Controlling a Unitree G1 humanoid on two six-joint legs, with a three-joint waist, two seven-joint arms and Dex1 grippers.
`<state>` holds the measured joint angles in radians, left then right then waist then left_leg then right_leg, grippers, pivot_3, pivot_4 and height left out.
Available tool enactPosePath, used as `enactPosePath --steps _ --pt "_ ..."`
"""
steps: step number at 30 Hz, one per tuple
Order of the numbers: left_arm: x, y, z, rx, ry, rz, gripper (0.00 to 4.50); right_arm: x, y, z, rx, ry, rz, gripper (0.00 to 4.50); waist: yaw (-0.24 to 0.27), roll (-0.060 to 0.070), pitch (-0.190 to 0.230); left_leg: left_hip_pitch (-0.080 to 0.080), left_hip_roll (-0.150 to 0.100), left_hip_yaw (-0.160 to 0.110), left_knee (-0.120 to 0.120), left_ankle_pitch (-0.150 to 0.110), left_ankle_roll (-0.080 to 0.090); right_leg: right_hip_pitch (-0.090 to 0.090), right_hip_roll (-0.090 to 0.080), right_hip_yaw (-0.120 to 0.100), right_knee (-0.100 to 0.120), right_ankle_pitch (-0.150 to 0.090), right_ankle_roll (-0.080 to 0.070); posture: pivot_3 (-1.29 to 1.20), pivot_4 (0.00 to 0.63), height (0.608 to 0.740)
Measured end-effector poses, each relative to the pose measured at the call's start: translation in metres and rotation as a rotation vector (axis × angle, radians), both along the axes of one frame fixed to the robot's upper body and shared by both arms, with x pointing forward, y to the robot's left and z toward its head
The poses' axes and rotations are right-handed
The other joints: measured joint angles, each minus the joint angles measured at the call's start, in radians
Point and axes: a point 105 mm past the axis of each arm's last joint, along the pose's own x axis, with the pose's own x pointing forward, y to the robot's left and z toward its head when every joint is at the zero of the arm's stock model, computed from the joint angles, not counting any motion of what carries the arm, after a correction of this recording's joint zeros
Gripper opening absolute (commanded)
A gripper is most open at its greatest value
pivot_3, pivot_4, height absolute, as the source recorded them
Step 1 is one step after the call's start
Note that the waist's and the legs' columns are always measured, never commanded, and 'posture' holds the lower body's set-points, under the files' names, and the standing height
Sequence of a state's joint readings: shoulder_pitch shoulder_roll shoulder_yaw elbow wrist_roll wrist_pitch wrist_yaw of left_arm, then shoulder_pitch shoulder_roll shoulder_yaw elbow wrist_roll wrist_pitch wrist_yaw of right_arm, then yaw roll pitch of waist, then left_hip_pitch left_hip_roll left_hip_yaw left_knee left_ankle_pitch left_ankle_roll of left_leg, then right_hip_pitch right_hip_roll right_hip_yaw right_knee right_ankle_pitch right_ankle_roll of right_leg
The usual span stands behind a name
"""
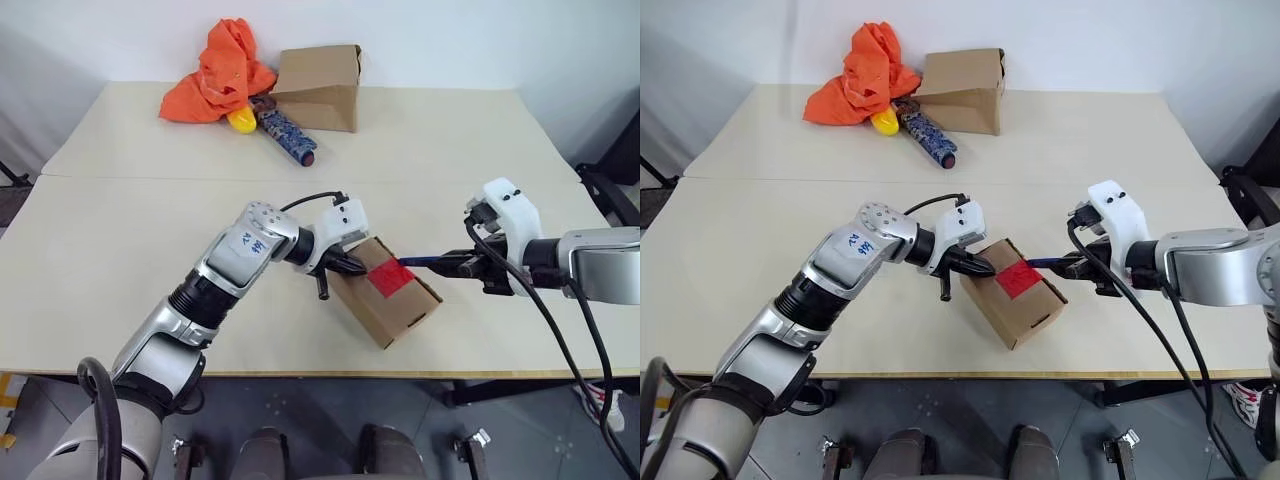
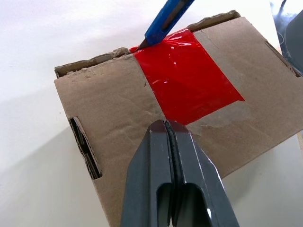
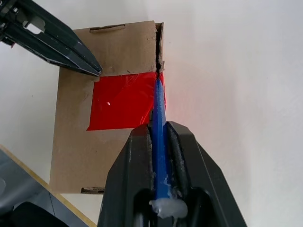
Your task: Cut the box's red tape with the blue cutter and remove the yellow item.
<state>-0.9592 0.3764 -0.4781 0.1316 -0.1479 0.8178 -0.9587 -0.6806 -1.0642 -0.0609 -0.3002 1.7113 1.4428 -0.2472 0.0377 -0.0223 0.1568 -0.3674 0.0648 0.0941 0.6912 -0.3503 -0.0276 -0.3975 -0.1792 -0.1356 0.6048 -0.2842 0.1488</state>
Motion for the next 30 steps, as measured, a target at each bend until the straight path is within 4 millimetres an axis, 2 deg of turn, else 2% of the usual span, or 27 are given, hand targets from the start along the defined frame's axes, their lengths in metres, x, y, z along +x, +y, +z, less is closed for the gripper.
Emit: enactPosePath --steps 12,17,23,30 --pt "0.000 -0.006 0.000 -0.008 0.008 -0.003 0.02 -0.022 -0.013 0.012 -0.030 0.060 -0.018 0.15 0.015 0.000 0.000 -0.002 0.000 0.000 0.004 -0.003 0.004 0.001 0.000 -0.001 -0.005 0.002 0.001 0.00 0.150 0.740" --pt "0.001 -0.005 -0.001 -0.008 0.016 0.004 0.02 -0.019 -0.010 0.007 -0.025 0.057 -0.019 0.15 0.013 0.000 0.000 -0.002 0.000 0.000 0.006 -0.004 0.005 0.002 0.000 0.000 -0.008 0.002 0.001 0.00 0.150 0.740" --pt "0.003 -0.004 -0.002 -0.007 0.025 0.024 0.02 -0.004 -0.003 -0.001 -0.009 0.042 -0.030 0.15 0.006 -0.001 -0.004 -0.001 0.001 0.000 0.006 -0.004 0.005 0.002 0.000 0.000 -0.008 0.003 0.000 0.00 0.150 0.740" --pt "0.003 -0.004 -0.002 -0.006 0.024 0.033 0.02 -0.005 -0.004 -0.003 -0.008 0.051 -0.026 0.15 0.002 0.000 -0.005 -0.002 0.001 0.000 0.006 -0.004 0.006 0.002 0.000 0.000 -0.008 0.003 0.000 0.00 0.150 0.740"
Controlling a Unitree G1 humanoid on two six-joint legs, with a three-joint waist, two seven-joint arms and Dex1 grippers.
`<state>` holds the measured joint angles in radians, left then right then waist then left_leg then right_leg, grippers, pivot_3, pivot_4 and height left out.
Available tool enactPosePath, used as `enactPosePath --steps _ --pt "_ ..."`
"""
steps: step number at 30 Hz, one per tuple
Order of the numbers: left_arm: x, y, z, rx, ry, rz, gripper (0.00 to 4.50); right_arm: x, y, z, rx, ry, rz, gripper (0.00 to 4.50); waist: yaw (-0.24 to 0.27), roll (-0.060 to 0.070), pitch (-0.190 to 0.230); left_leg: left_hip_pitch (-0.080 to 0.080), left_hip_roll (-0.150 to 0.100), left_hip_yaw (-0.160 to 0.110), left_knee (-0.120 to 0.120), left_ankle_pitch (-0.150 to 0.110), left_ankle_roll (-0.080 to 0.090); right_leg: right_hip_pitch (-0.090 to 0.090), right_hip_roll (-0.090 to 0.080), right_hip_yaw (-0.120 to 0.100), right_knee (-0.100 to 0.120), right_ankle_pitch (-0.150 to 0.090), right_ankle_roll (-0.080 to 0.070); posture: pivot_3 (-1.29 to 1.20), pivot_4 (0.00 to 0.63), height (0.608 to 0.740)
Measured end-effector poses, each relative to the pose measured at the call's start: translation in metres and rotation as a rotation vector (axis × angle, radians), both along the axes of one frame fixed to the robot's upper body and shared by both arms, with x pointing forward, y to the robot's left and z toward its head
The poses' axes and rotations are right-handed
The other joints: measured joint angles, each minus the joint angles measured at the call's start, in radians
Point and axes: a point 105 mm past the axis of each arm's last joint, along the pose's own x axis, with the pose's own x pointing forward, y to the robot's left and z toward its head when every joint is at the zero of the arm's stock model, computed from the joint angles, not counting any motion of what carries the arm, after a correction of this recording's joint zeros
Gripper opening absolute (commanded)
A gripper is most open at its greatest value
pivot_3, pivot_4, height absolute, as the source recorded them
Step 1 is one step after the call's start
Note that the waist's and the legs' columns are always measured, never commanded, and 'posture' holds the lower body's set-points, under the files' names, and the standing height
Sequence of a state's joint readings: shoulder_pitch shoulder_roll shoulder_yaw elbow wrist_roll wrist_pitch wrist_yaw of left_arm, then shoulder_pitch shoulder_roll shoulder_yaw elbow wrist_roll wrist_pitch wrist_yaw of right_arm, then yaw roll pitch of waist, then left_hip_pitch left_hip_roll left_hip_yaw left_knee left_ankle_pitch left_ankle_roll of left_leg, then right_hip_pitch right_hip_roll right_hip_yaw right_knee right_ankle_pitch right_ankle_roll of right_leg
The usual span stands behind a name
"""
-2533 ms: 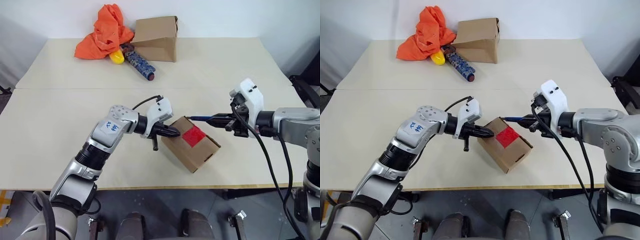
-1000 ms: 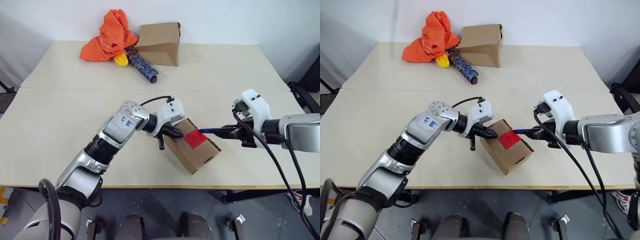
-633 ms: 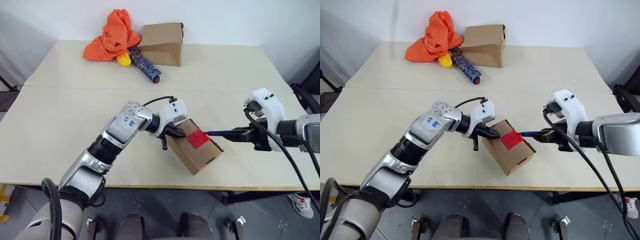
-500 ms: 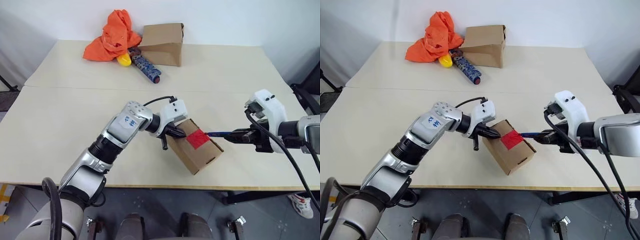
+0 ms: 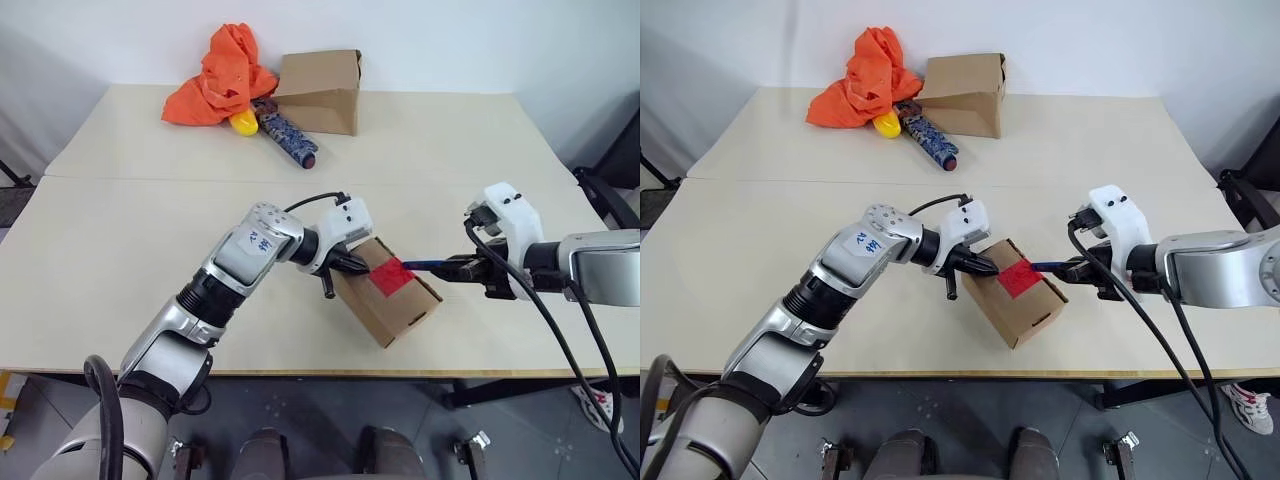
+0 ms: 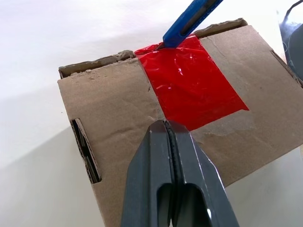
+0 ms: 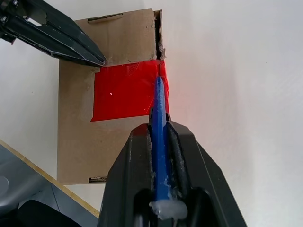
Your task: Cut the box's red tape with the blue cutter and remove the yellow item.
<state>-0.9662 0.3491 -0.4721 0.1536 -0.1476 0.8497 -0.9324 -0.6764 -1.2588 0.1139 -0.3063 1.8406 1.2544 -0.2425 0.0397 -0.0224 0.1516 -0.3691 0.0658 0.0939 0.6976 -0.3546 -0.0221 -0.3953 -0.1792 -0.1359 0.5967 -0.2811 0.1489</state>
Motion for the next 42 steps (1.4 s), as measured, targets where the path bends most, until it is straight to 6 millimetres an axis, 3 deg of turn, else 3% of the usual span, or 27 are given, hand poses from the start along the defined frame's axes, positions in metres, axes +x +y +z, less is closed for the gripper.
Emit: enactPosePath --steps 7,15,42 --pt "-0.003 -0.005 0.000 -0.009 -0.005 -0.013 0.02 -0.027 -0.019 -0.019 -0.066 0.150 0.008 0.15 0.011 0.001 0.000 -0.002 0.000 0.001 0.000 -0.002 0.002 0.000 0.000 0.000 -0.002 0.001 0.001 0.00 0.150 0.740" --pt "-0.003 -0.005 0.000 -0.009 -0.005 -0.008 0.02 -0.041 -0.027 -0.025 -0.099 0.198 0.026 0.15 0.011 0.001 0.000 -0.001 0.000 0.001 0.000 -0.002 0.002 0.000 0.000 0.000 -0.005 0.001 0.001 0.00 0.150 0.740" --pt "-0.002 -0.004 0.000 -0.013 -0.010 0.005 0.02 -0.021 -0.027 -0.022 -0.080 0.155 0.011 0.15 0.009 0.001 0.000 -0.001 0.000 0.001 0.001 -0.002 0.002 0.001 0.000 0.000 -0.005 0.002 0.001 0.00 0.150 0.740"
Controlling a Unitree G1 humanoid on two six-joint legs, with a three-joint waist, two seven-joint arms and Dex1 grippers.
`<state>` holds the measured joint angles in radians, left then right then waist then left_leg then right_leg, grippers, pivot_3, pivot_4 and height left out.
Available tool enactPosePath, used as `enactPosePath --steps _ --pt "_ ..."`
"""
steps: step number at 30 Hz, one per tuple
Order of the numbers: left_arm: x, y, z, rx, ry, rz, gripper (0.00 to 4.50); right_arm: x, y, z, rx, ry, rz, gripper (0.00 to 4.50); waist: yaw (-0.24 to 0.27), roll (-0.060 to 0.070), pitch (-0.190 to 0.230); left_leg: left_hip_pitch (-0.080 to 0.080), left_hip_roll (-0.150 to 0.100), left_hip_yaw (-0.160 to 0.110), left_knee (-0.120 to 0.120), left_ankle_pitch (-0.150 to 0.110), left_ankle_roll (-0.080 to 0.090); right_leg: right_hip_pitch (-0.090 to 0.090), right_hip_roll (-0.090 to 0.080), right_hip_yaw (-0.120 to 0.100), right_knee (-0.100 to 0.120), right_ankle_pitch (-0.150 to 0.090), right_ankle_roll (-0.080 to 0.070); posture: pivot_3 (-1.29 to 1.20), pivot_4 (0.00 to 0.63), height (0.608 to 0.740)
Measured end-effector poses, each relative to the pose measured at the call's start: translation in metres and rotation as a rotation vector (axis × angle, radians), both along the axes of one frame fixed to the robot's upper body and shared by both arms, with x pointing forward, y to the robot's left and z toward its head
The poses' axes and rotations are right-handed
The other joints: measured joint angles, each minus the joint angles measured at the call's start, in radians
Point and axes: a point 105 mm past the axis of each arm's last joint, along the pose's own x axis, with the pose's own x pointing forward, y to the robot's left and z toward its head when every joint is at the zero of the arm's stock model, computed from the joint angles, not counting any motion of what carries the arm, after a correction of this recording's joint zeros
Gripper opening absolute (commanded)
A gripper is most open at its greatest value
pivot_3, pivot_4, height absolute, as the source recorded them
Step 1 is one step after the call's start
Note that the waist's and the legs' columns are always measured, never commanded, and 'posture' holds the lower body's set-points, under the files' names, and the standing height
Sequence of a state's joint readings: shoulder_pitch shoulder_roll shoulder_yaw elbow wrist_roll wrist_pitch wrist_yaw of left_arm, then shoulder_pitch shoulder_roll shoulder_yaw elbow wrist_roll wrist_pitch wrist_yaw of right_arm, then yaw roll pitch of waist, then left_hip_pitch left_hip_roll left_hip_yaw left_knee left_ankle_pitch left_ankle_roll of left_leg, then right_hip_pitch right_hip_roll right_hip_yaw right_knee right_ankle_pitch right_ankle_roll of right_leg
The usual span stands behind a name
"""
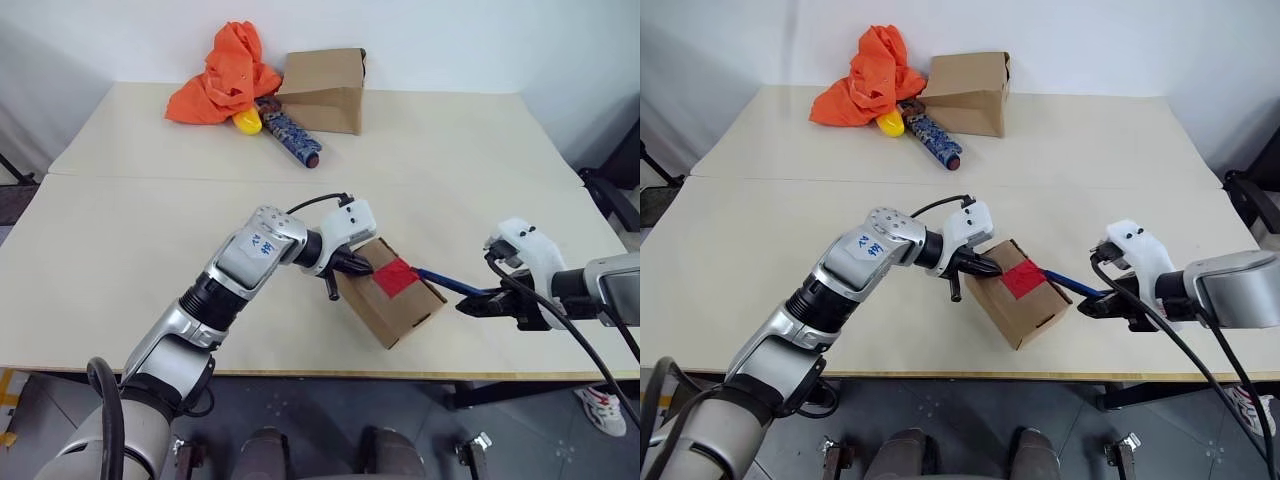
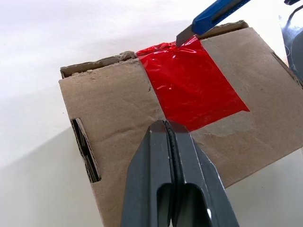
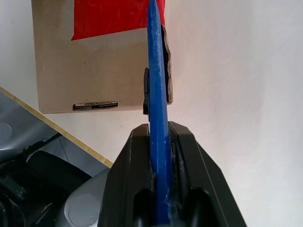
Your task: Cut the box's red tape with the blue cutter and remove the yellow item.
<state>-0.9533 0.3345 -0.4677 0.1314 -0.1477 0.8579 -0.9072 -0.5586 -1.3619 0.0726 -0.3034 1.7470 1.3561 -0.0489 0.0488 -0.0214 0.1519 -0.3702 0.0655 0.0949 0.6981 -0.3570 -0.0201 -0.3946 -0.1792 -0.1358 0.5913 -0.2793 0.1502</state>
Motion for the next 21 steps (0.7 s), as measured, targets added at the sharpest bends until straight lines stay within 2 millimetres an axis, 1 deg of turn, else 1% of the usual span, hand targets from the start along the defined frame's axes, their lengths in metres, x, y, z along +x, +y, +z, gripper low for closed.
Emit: enactPosePath --steps 4,11,17,21 --pt "0.000 0.000 0.000 0.000 0.000 0.000 0.02 0.005 0.003 -0.002 0.021 -0.007 -0.008 0.15 0.000 0.000 0.000 0.000 0.000 0.000 0.000 0.000 0.000 0.000 0.000 0.000 0.000 0.000 0.000 0.00 0.150 0.740" --pt "0.000 0.000 0.000 0.000 -0.002 0.003 0.02 0.007 0.005 -0.002 0.028 -0.007 -0.010 0.15 -0.002 0.000 0.000 0.000 0.000 0.000 0.000 0.000 0.000 0.000 0.000 0.000 0.000 0.000 0.000 0.00 0.150 0.740" --pt "0.001 0.001 0.000 -0.002 -0.003 0.010 0.02 0.012 0.013 0.001 0.008 -0.017 0.030 0.15 -0.006 0.000 0.000 0.000 0.000 0.000 0.000 0.000 0.000 0.000 0.000 0.000 0.000 0.000 0.000 0.00 0.150 0.740" --pt "0.002 0.002 0.001 -0.006 -0.003 0.018 0.02 0.019 0.020 0.001 0.004 -0.022 0.055 0.15 -0.017 0.001 0.000 0.000 0.000 0.000 0.000 0.000 0.000 0.000 0.000 0.000 0.001 0.000 0.000 0.00 0.150 0.740"
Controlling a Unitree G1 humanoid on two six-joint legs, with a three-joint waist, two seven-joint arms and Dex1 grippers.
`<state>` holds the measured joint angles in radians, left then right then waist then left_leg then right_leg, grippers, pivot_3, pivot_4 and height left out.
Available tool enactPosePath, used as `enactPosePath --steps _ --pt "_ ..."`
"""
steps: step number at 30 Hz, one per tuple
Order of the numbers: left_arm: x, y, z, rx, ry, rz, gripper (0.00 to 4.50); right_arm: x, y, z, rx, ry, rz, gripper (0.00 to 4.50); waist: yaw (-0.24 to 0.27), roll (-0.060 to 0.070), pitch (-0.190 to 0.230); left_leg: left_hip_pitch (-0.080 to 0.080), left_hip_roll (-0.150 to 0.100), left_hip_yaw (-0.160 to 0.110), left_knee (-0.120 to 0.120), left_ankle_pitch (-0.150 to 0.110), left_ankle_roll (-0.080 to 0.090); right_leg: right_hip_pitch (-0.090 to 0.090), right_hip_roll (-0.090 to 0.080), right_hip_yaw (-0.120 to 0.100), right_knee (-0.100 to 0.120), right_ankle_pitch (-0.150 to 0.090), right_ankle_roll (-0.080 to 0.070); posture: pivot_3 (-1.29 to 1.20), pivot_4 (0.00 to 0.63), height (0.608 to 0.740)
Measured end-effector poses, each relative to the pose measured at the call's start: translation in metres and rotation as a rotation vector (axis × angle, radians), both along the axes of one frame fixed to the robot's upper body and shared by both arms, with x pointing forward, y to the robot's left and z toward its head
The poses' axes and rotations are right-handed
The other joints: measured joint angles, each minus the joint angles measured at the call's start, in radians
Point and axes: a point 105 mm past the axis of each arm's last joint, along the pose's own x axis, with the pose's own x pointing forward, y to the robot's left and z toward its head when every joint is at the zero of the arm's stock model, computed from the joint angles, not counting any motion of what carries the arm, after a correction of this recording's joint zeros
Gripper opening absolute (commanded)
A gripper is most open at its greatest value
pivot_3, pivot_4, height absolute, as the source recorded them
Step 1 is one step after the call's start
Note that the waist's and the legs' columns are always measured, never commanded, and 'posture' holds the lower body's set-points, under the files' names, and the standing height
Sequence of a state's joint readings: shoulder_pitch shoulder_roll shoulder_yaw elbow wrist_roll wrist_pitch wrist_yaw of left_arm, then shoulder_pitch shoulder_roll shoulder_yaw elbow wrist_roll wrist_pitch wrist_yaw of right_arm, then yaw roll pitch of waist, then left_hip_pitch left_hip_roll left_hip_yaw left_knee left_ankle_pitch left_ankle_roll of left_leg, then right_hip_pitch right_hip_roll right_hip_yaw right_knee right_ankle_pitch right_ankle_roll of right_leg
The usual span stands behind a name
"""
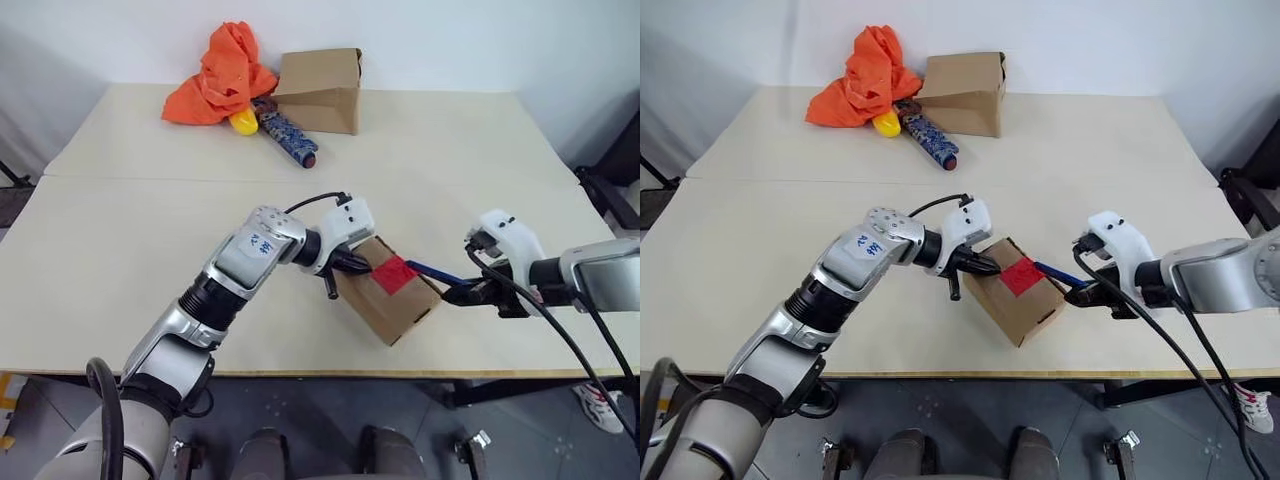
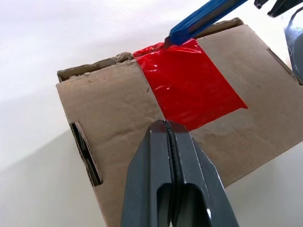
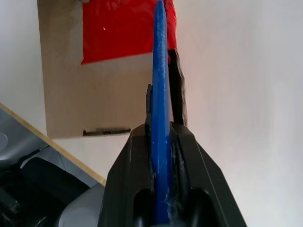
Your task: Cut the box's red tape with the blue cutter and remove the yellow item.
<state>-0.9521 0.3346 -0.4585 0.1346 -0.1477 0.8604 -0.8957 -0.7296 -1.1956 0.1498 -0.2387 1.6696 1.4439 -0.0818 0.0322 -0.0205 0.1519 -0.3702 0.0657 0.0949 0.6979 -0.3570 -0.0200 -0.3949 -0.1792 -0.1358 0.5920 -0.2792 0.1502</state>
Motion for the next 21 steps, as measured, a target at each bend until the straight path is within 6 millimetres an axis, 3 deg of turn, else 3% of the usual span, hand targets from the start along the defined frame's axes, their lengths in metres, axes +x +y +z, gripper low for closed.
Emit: enactPosePath --steps 11,17,21 --pt "0.000 0.001 -0.001 -0.009 0.000 0.008 0.02 0.006 -0.004 0.002 -0.012 0.011 -0.003 0.15 -0.004 0.000 0.000 0.000 0.000 0.000 0.000 0.000 0.000 0.000 0.000 0.000 0.000 0.000 0.000 0.00 0.150 0.740" --pt "-0.001 0.001 0.000 -0.011 -0.003 0.008 0.02 0.013 0.000 0.021 0.022 -0.060 0.008 0.15 -0.004 0.002 0.000 0.000 0.000 0.000 0.000 0.000 0.000 0.000 0.000 0.000 0.000 0.000 0.000 0.00 0.150 0.740" --pt "-0.001 0.001 0.000 -0.012 -0.003 0.006 0.02 0.014 0.004 0.019 0.031 -0.054 0.019 0.15 -0.004 0.002 0.001 -0.001 0.000 0.000 0.000 0.000 0.000 0.000 0.000 0.000 0.000 0.000 0.000 0.00 0.150 0.740"
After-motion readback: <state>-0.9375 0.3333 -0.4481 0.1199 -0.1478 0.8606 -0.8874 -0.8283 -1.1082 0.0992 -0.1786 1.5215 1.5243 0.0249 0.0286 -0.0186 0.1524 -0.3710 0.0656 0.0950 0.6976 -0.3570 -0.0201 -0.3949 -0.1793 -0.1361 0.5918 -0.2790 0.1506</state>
